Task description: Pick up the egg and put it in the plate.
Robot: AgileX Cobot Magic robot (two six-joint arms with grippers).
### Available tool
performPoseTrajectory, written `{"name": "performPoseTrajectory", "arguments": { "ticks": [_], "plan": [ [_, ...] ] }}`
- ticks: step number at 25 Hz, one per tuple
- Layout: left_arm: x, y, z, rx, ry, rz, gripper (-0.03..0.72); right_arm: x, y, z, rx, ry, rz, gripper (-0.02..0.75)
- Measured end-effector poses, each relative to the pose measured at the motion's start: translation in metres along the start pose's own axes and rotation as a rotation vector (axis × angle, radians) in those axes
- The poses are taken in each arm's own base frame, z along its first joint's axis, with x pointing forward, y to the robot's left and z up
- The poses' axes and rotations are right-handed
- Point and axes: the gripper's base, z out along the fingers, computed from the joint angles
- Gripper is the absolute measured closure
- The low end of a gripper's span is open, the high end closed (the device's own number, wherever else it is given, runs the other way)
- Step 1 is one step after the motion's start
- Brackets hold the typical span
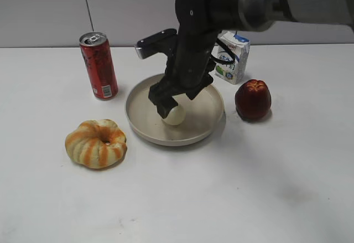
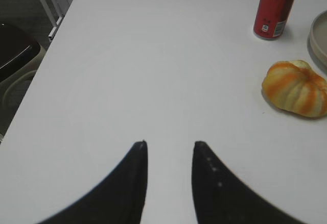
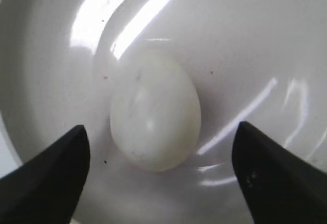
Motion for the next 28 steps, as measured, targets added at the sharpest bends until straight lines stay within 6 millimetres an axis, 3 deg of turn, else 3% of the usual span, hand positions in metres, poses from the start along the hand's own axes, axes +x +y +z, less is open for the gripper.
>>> {"name": "performPoseTrajectory", "arguments": {
  "ticks": [6, 9, 14, 18, 24, 28],
  "plan": [
    [0.000, 0.000, 0.000, 0.000, 0.000, 0.000, 0.452, -0.018, 0.004, -0.086, 0.028, -0.081, 0.005, 0.079],
    [0.000, 0.000, 0.000, 0.000, 0.000, 0.000, 0.452, -0.011, 0.004, -0.126, 0.061, -0.086, 0.024, 0.079],
    [0.000, 0.000, 0.000, 0.000, 0.000, 0.000, 0.452, 0.012, -0.007, -0.165, 0.123, -0.068, 0.097, 0.079],
    [0.000, 0.000, 0.000, 0.000, 0.000, 0.000, 0.452, 0.053, -0.028, -0.177, 0.153, -0.008, 0.167, 0.080],
    [0.000, 0.000, 0.000, 0.000, 0.000, 0.000, 0.452, 0.139, -0.064, -0.190, 0.192, 0.100, 0.340, 0.092],
    [0.000, 0.000, 0.000, 0.000, 0.000, 0.000, 0.452, 0.192, -0.054, -0.211, 0.205, 0.050, 0.376, 0.106]
  ]
}}
